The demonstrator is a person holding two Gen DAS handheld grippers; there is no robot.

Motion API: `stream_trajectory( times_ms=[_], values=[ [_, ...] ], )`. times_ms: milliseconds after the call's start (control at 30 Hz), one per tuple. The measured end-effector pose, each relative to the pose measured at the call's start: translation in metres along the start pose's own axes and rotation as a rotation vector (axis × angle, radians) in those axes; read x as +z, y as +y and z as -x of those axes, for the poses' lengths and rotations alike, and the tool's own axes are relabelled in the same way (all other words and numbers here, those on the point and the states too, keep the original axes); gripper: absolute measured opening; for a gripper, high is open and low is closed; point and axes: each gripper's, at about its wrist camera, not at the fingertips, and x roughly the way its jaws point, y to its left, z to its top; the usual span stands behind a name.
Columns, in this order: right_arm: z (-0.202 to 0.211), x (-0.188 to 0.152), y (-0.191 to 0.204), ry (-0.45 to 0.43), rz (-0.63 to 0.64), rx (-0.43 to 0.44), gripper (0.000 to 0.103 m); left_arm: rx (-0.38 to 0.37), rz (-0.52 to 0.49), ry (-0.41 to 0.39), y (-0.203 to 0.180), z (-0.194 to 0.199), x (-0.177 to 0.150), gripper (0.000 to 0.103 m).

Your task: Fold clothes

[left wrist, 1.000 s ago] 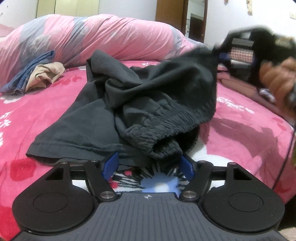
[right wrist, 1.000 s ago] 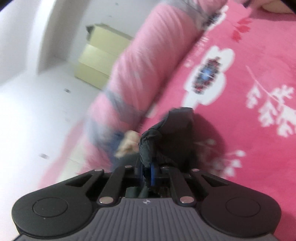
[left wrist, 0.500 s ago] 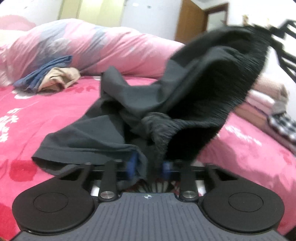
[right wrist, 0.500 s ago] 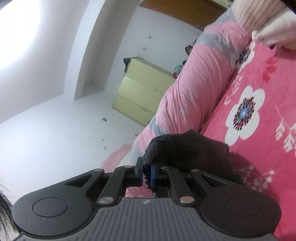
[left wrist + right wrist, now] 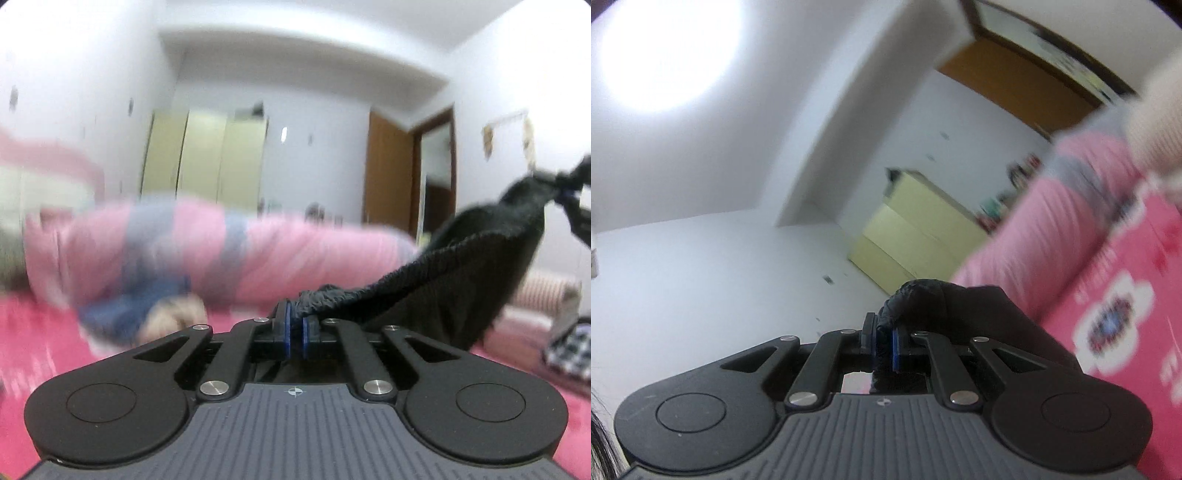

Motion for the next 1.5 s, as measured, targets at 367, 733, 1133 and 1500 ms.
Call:
stream_trajectory(
  times_ms=[367,733,1133,1500],
  values=[
    [0.033,0.035,0.127,-0.179,0.271,0.225,0.008,-0.082,-0.083,-0.325,0.013,0.064,0.137,0.004],
    [0.024,0.043,0.157,-0.226,0.363,0.242,0.008,-0.114,-0.059,-0.35,0.012,0.066,0.144,0.004],
    [-0.118,0.031,0.061,-0.021,0.265,0.029,0.007,-0.038,0.051,-0.081,0.046,-0.059,0.087,0.004],
    [-0.305,-0.044,-0.166,0.294,0.02,-0.249,0.008,0.106,0.087,0.291,0.084,-0.252,-0.022,0.004]
  ],
)
